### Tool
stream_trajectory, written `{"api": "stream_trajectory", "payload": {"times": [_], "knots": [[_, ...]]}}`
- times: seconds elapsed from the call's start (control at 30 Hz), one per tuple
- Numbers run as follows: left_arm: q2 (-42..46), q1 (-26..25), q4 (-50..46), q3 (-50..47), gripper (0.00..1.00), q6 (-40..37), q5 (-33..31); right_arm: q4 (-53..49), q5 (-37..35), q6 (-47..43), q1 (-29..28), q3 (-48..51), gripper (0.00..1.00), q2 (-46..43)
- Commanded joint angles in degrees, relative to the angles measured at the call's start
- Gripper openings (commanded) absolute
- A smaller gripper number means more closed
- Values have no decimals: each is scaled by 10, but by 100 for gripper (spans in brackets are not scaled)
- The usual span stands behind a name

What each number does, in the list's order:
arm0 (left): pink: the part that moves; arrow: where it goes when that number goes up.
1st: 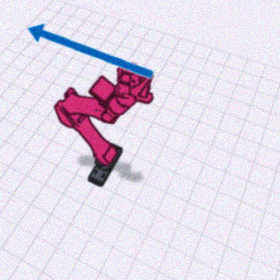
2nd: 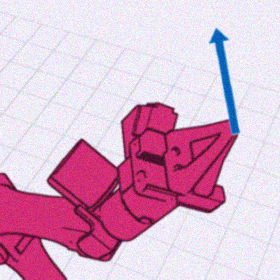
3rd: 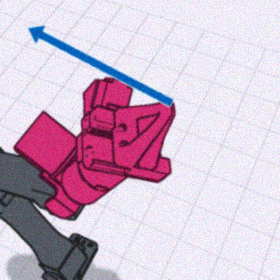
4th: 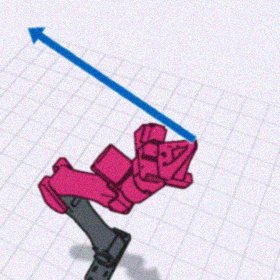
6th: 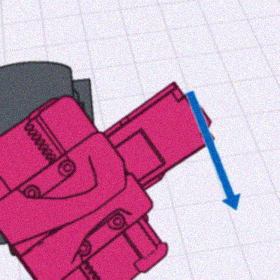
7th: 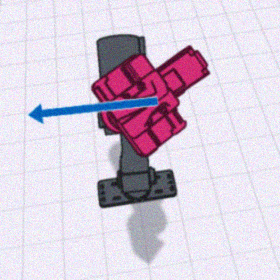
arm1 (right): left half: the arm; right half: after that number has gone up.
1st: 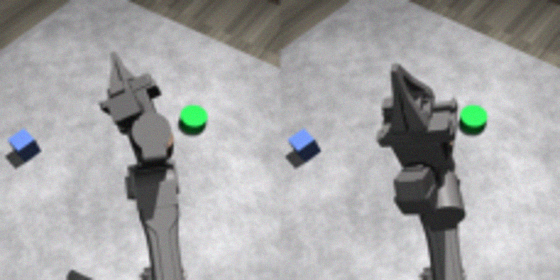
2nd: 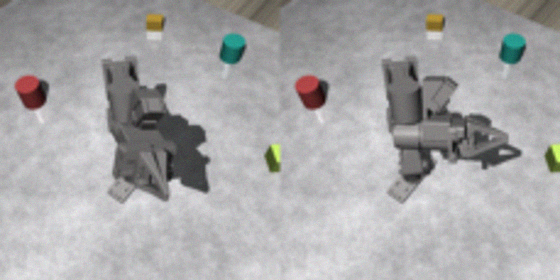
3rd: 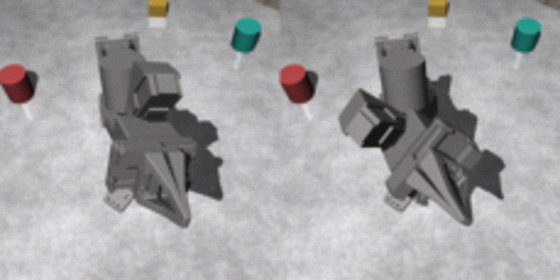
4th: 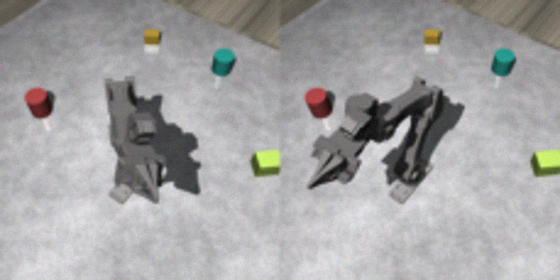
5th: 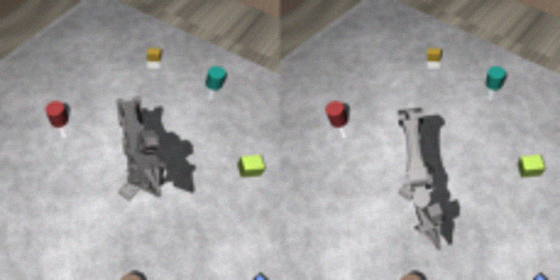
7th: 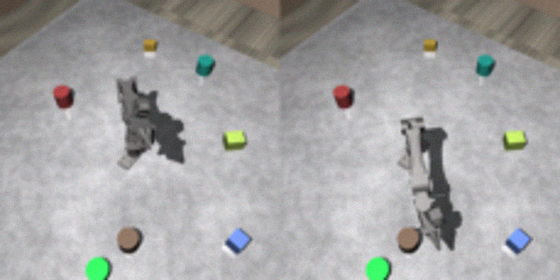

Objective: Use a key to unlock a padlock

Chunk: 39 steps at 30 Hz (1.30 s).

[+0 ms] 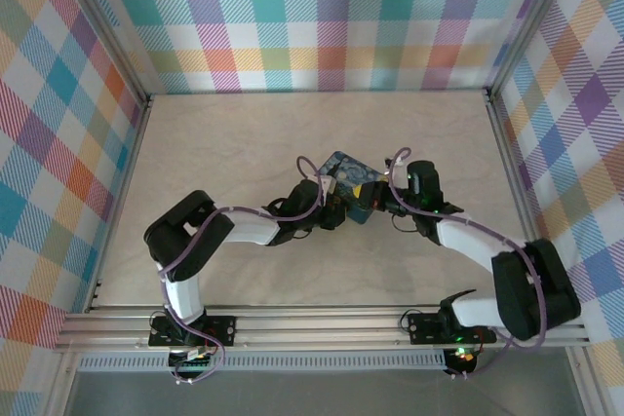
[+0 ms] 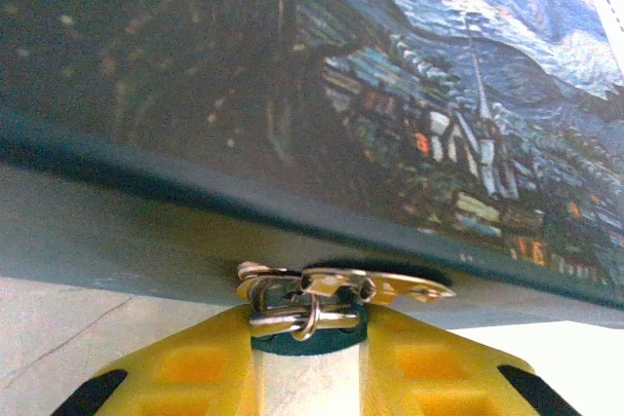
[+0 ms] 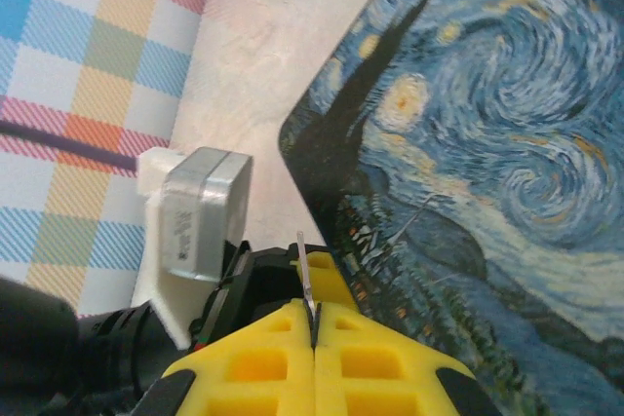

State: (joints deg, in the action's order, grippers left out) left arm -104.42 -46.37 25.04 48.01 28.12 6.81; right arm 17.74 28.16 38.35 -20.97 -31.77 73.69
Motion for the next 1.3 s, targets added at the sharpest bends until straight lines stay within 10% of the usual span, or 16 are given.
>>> {"api": "stream_trajectory", "payload": {"times": [0.0,0.47,1.27], "knots": [[42,-2,-43,7,25,29,-9,-54,-3,-46,-3,20,0,-48],[52,-1,-206,94,20,106,31,-31,-109,-67,-91,171,0,-208],[69,0,-246,124,20,216,79,154,-171,-165,-140,220,0,-99]]}}
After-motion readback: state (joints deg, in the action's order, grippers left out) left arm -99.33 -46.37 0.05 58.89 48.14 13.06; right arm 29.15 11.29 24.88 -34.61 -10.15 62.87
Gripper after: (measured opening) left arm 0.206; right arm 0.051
